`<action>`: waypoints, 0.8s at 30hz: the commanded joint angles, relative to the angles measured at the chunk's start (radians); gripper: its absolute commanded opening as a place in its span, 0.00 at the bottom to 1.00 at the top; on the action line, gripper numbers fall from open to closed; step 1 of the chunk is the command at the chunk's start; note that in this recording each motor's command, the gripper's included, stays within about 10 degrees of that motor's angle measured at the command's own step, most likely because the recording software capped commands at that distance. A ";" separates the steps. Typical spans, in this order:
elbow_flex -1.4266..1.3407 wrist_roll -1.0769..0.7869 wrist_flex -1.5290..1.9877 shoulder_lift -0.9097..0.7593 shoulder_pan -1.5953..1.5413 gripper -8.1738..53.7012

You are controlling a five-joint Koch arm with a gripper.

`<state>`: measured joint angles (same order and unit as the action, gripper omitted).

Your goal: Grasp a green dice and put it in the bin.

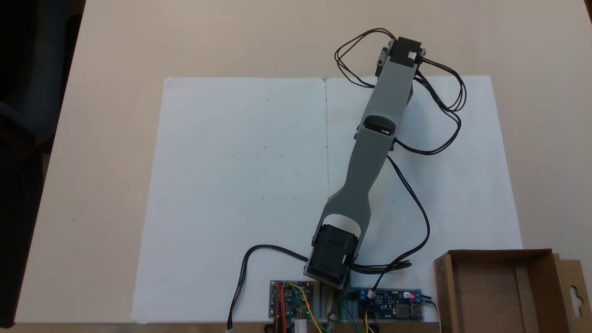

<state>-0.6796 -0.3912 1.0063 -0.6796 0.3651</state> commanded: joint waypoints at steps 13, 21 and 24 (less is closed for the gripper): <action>0.034 -0.084 -0.063 -0.017 0.017 0.75; 0.034 -0.084 -0.064 -0.014 0.017 0.58; 0.034 -0.084 -0.066 -0.014 0.015 0.48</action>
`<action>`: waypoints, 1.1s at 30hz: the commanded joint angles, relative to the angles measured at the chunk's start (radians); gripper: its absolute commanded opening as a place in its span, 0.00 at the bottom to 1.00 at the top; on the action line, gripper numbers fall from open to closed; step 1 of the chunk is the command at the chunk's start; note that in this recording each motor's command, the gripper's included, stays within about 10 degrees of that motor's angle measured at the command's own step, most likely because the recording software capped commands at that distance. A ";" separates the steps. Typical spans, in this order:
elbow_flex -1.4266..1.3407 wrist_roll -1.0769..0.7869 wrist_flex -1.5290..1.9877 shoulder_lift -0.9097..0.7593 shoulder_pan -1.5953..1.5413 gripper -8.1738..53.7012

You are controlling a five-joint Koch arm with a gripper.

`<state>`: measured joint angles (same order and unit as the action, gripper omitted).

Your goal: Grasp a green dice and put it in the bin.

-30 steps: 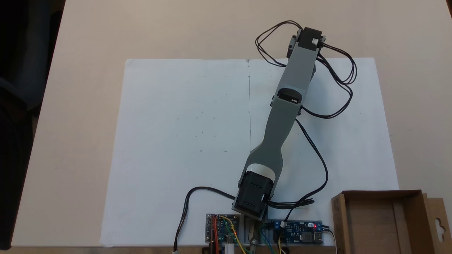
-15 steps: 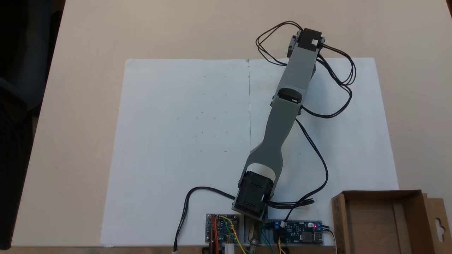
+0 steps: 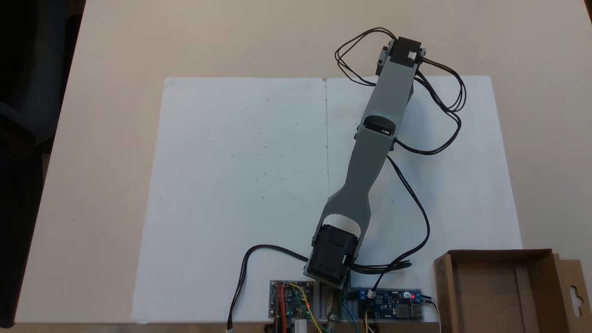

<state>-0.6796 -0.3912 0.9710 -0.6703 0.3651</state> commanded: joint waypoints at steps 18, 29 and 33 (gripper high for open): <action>0.032 0.270 -0.041 -0.319 0.146 0.33; -0.242 0.512 0.011 -0.797 0.486 0.33; -0.247 0.546 0.014 -0.816 0.663 0.33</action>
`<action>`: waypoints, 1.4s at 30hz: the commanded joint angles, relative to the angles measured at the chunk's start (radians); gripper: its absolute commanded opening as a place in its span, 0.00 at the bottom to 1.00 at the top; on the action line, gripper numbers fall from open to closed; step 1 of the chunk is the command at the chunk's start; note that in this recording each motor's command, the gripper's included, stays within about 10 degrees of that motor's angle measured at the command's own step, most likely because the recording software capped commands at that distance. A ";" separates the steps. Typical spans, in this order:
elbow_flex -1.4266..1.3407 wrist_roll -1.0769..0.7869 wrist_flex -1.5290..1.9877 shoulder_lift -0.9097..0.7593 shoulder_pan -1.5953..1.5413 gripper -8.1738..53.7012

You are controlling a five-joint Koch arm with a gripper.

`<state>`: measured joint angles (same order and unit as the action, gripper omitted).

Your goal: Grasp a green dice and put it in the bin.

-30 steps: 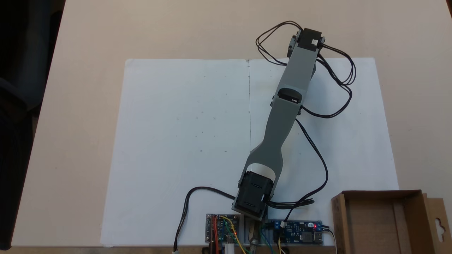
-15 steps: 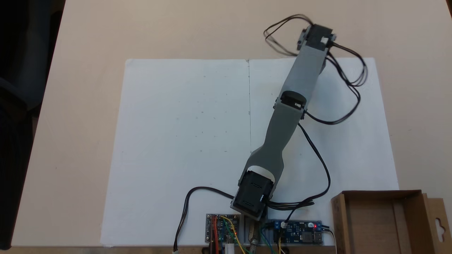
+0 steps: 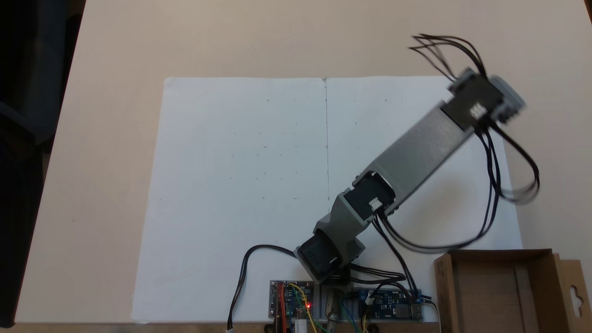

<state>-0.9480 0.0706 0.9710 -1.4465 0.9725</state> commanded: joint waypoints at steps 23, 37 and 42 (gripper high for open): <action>-0.100 0.005 0.058 0.003 0.773 0.33; -0.227 -0.141 -0.091 0.172 0.862 0.33; -0.239 -0.140 -0.112 0.187 0.861 0.50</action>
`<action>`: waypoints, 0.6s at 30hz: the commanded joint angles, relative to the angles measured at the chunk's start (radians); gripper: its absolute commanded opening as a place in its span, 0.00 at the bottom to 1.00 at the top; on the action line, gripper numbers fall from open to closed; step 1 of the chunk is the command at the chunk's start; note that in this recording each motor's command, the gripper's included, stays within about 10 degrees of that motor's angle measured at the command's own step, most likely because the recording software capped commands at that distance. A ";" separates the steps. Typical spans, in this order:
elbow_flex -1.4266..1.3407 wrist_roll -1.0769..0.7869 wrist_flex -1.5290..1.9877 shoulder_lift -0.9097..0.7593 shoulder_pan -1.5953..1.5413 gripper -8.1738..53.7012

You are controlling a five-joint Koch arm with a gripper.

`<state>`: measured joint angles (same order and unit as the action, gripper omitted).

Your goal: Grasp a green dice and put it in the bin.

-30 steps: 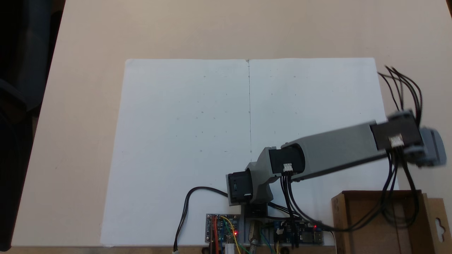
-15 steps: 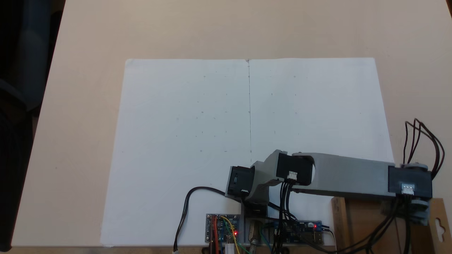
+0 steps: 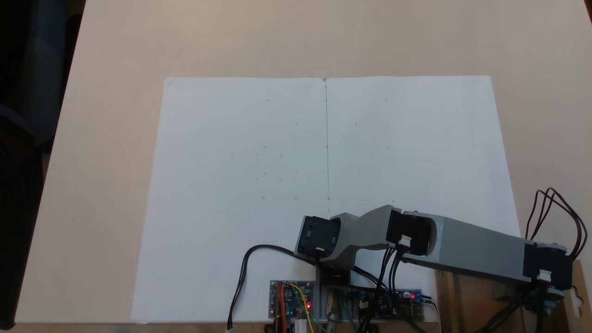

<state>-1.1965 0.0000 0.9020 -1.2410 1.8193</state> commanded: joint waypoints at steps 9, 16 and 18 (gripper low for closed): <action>-0.014 -0.066 -0.057 -0.020 0.005 0.81; -0.012 -0.054 -0.115 -0.031 -0.029 0.81; -0.009 0.028 -0.170 -0.098 -0.066 0.81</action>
<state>-1.2272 0.0031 0.7900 -1.2609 1.7503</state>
